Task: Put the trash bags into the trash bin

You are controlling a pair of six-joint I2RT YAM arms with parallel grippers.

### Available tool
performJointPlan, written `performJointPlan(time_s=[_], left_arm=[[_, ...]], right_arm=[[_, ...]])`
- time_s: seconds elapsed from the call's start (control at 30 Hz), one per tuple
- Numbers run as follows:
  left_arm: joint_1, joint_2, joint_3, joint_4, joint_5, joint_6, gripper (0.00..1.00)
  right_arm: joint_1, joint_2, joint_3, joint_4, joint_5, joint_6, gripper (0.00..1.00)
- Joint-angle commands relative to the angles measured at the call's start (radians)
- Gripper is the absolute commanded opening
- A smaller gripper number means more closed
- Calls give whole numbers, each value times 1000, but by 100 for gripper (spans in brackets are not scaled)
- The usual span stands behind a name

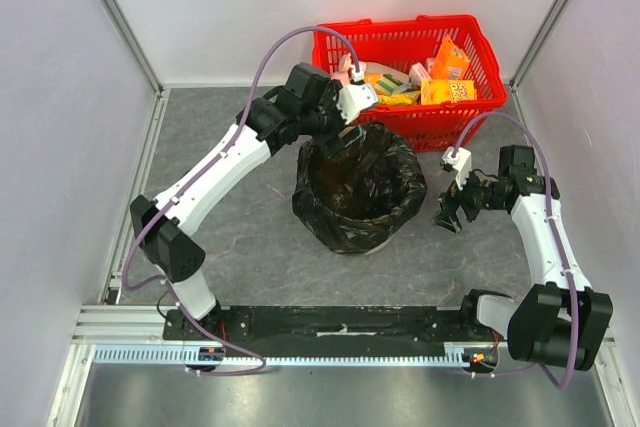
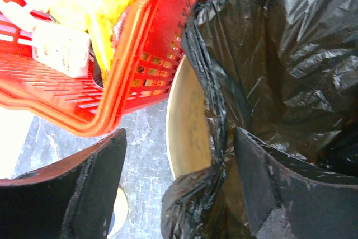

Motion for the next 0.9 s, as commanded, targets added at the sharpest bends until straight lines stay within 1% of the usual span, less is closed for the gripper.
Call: performJointPlan(time_s=[0.0, 0.1, 0.27, 0.33, 0.37, 0.4, 0.43, 0.5, 0.57, 0.7, 0.87], left_arm=[[8, 15, 56, 54, 19, 13, 79], [10, 24, 58, 54, 25, 16, 68], [13, 33, 55, 46, 42, 17, 56], [14, 36, 55, 45, 48, 17, 48], [14, 35, 56, 46, 50, 16, 43], [16, 35, 61, 46, 50, 14, 34], [18, 36, 62, 48, 48, 13, 28], [19, 36, 68, 49, 44, 8, 12], [22, 35, 75, 55, 30, 2, 4], [33, 28, 73, 84, -1, -12, 3], [36, 47, 72, 117, -96, -10, 4]], right_arm=[[-7, 2, -8, 5, 7, -12, 93], [-7, 5, -8, 2, 7, -14, 93], [-7, 5, -8, -1, 7, -18, 93], [-8, 8, -8, 1, 9, -18, 93], [-7, 8, -8, 1, 9, -18, 93], [-8, 9, -8, -1, 9, -20, 93], [-8, 9, -8, -2, 9, -20, 93], [-8, 11, -8, -1, 9, -20, 93], [-8, 11, -8, -2, 9, -21, 93], [-8, 14, -7, -1, 9, -24, 93], [-8, 17, -7, -4, 9, -26, 93]])
